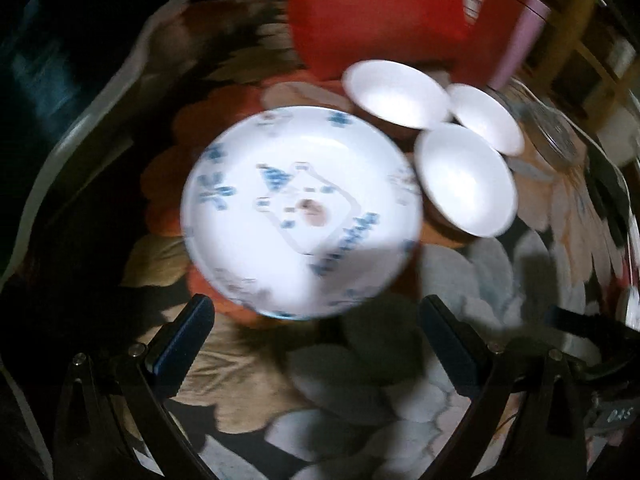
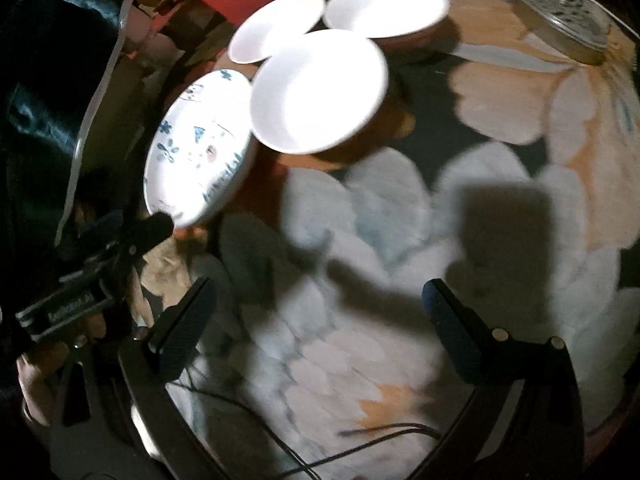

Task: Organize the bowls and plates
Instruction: 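Move both tools to the second 'lovable' bear plate, then grasp the second bear plate rim with both tools and lift it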

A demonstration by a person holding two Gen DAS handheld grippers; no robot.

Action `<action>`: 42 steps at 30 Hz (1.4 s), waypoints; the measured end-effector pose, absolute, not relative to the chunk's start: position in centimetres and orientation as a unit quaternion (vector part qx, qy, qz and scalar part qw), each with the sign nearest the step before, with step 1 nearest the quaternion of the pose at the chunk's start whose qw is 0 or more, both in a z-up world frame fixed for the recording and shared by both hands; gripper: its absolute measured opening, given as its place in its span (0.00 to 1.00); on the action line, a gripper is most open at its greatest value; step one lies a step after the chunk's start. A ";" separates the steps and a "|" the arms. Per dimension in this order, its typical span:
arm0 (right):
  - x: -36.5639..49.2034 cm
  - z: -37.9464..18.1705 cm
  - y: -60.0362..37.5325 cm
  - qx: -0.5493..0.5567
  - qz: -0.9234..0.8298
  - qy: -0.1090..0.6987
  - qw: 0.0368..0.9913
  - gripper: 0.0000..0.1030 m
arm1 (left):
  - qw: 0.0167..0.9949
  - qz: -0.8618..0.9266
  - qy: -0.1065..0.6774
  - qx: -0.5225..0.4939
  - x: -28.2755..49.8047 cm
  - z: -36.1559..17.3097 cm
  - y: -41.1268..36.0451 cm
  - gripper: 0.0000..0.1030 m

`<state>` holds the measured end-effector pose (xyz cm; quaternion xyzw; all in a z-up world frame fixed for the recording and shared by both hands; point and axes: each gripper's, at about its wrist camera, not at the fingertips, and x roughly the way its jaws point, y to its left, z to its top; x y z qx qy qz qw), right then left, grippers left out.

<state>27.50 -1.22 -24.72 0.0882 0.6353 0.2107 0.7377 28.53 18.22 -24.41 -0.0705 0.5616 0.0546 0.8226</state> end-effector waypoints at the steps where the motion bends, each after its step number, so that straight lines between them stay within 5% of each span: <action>1: 27.8 -24.9 -0.4 0.093 0.208 0.634 0.739 0.99 | 0.822 0.059 0.561 -0.077 28.4 -24.5 19.0 0.99; 4: 28.7 -25.3 1.3 0.119 0.204 0.633 0.737 0.96 | 0.822 0.067 0.557 -0.096 27.8 -24.7 20.9 0.99; 6: 29.5 -25.7 2.9 0.132 0.202 0.635 0.734 0.77 | 0.822 0.076 0.554 -0.112 27.3 -24.9 22.2 0.99; 17: 31.9 -28.9 10.4 0.126 0.161 0.671 0.713 0.24 | 0.815 0.098 0.549 -0.157 25.7 -26.0 26.1 0.99; 33: 28.3 -28.4 10.0 -0.140 0.339 0.660 0.655 0.22 | 0.804 0.054 0.573 -0.149 26.1 -26.7 25.7 0.99; 42: 29.4 -28.3 6.8 0.028 0.279 0.653 0.704 0.25 | 0.784 0.047 0.603 -0.137 26.5 -29.1 23.9 0.73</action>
